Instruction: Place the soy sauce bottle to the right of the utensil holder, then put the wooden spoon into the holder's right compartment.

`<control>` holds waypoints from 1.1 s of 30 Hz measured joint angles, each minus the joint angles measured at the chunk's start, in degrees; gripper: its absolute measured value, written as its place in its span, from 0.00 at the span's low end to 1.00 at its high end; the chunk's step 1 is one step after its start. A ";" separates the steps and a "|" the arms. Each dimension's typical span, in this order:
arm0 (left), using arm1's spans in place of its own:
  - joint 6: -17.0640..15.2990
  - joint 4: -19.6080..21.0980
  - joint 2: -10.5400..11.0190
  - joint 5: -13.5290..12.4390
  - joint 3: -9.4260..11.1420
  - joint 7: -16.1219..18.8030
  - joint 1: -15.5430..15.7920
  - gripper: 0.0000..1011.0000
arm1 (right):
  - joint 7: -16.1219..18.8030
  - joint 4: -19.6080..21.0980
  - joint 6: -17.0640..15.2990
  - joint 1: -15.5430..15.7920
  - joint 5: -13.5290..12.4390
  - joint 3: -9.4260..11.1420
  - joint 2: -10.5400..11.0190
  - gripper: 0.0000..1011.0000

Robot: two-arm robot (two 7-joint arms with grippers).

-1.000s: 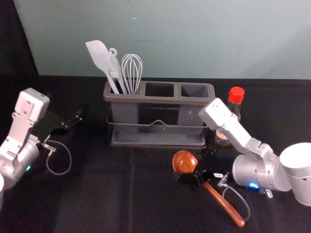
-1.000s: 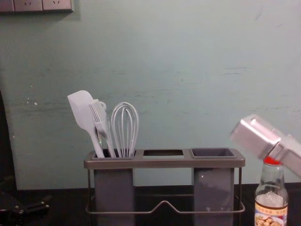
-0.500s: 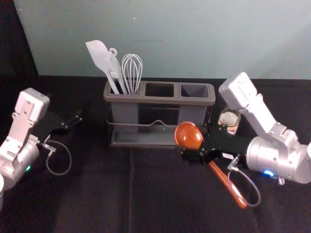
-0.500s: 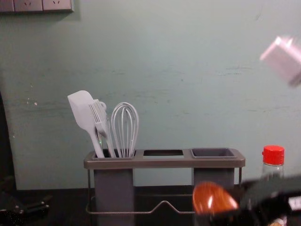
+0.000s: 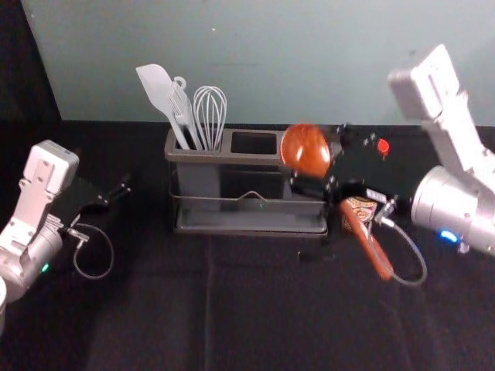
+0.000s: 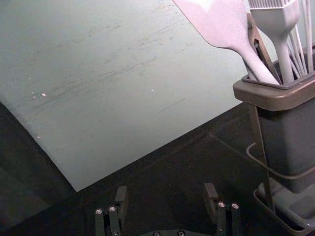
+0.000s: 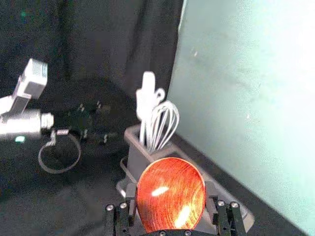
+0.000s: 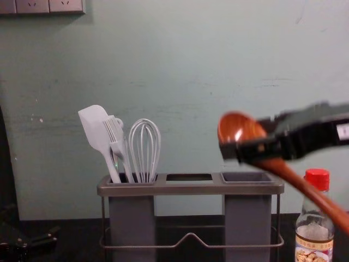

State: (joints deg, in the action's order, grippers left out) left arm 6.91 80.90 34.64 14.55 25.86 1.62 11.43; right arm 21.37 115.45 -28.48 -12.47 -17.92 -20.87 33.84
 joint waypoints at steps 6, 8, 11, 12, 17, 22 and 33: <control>0.00 0.00 0.00 0.00 0.00 0.00 0.00 0.99 | -1.04 -0.26 0.99 -2.36 -0.09 0.92 -2.04 0.83; 0.00 0.00 0.00 -0.01 0.00 0.00 0.00 0.99 | -1.99 -0.92 1.94 -3.33 0.45 0.91 -3.22 0.83; 0.00 0.00 0.00 -0.01 0.00 0.00 0.00 0.99 | -3.81 -2.25 4.06 -4.26 1.37 1.05 -5.50 0.83; 0.00 0.00 0.00 0.00 0.00 0.00 0.00 0.99 | -4.21 -2.60 4.60 -4.42 1.57 1.14 -6.00 0.83; 0.00 0.00 0.00 0.00 0.00 0.00 0.00 0.99 | -7.01 -6.57 9.06 -6.57 3.66 1.26 -10.71 0.83; 0.00 0.00 0.00 0.00 0.00 0.00 0.00 0.99 | -8.02 -10.34 11.60 -8.98 5.01 0.97 -13.85 0.83; 0.00 0.00 0.00 0.00 0.00 0.00 0.00 0.99 | -8.73 -20.42 18.24 -13.69 8.45 0.36 -19.14 0.83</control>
State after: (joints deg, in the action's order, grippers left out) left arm 6.91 80.90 34.64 14.55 25.86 1.62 11.43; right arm 12.64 95.03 -10.24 -26.16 -9.46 -20.51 14.70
